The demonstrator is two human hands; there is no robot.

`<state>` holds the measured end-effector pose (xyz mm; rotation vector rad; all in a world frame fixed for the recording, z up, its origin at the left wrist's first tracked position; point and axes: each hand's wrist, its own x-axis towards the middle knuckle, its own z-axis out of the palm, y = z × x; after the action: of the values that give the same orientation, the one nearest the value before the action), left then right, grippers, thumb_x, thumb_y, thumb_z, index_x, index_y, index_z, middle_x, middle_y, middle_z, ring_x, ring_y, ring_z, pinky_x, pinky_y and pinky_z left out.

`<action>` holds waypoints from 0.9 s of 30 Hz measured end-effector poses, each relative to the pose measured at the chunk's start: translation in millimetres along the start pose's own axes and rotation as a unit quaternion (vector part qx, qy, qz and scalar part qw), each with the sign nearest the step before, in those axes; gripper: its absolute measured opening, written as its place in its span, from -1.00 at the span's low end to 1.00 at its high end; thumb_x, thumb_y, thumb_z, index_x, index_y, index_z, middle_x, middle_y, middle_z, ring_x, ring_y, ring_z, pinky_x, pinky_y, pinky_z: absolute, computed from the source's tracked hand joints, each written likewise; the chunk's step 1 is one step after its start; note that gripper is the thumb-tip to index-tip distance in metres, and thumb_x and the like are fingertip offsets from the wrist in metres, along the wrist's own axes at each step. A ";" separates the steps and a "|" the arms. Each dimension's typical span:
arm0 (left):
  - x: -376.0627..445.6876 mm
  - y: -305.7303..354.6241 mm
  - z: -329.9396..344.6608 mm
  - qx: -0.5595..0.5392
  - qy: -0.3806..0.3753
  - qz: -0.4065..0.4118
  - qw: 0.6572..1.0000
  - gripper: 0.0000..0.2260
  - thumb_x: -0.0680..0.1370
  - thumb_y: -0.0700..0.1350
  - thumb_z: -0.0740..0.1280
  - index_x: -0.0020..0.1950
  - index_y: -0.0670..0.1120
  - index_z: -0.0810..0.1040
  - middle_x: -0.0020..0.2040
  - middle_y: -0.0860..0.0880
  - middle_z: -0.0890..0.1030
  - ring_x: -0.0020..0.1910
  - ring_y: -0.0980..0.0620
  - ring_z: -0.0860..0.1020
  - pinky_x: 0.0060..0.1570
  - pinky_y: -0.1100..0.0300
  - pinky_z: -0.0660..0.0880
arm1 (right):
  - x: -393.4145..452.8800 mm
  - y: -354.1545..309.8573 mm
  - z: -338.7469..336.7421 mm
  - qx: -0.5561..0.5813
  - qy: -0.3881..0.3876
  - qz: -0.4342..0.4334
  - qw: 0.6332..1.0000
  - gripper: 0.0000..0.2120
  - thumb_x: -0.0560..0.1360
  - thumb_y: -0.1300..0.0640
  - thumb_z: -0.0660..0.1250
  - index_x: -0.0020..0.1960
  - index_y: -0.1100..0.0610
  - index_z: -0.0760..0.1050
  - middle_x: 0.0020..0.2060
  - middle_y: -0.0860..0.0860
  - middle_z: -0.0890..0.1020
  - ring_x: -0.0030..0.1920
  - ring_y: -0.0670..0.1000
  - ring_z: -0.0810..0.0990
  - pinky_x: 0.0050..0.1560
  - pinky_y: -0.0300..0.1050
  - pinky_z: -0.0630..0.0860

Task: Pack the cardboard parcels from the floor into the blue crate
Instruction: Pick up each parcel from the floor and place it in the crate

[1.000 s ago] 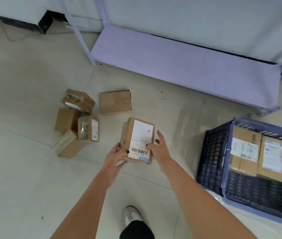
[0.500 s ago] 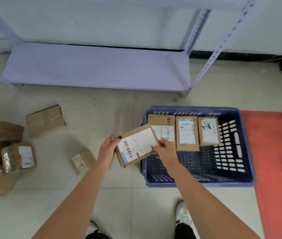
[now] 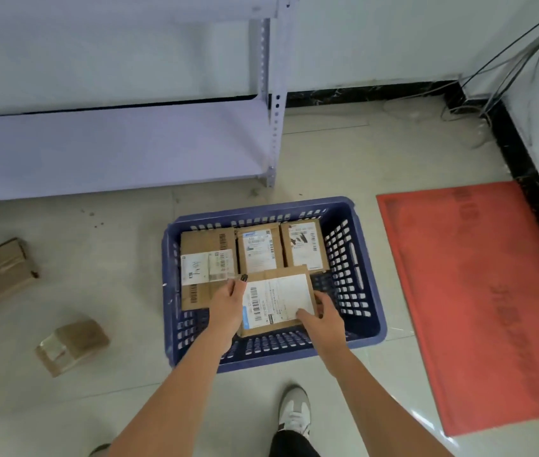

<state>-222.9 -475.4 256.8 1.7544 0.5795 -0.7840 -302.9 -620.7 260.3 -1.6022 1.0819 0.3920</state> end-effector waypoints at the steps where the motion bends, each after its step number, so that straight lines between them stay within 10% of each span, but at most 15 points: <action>1: 0.4 -3.3 15.6 0.003 0.000 -0.011 1.000 -0.80 0.62 -0.06 0.11 -0.05 -0.08 0.50 0.02 -0.06 0.55 -0.08 0.00 0.52 -0.18 0.16 0.52 | 4.5 4.6 -11.3 -0.009 0.007 -0.001 1.000 -0.54 0.45 0.21 0.31 0.32 0.07 0.32 -0.04 -0.10 0.53 -0.10 -0.13 0.51 -0.21 -0.29 0.49; 4: -0.8 -15.3 55.0 0.000 -0.003 -0.045 0.999 -0.79 0.62 -0.04 0.11 -0.12 -0.03 0.49 -0.01 -0.09 0.53 -0.07 -0.06 0.50 -0.12 0.07 0.45 | 17.2 16.4 -38.3 -0.024 0.027 0.011 0.999 -0.51 0.45 0.25 0.30 0.36 0.11 0.30 0.15 0.05 0.52 0.08 -0.01 0.50 0.03 -0.10 0.57; 9: 0.8 -31.4 95.9 -0.034 -0.043 -0.136 0.989 -0.63 0.61 0.05 0.10 0.44 0.16 0.26 0.25 -0.10 0.53 0.16 -0.19 0.52 -0.04 -0.08 0.52 | 36.7 34.9 -60.0 -0.079 0.031 0.020 0.996 -0.46 0.47 0.24 0.30 0.41 0.12 0.23 0.25 0.09 0.47 0.24 0.09 0.48 0.17 -0.01 0.52; 27: 80.9 -92.0 145.8 -0.016 -0.085 -0.178 0.980 -0.52 0.57 -0.26 0.17 0.45 0.07 0.23 0.29 -0.14 0.49 0.21 -0.12 0.49 0.20 -0.05 0.46 | 131.6 89.6 -27.4 -0.211 0.082 0.049 0.973 -0.42 0.48 0.23 0.24 0.45 0.21 0.14 0.38 0.18 0.25 0.32 0.17 0.38 0.26 -0.03 0.41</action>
<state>-267.5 -586.0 108.2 1.5530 0.7966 -1.1538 -313.3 -700.4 120.1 -1.9863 1.2659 0.5943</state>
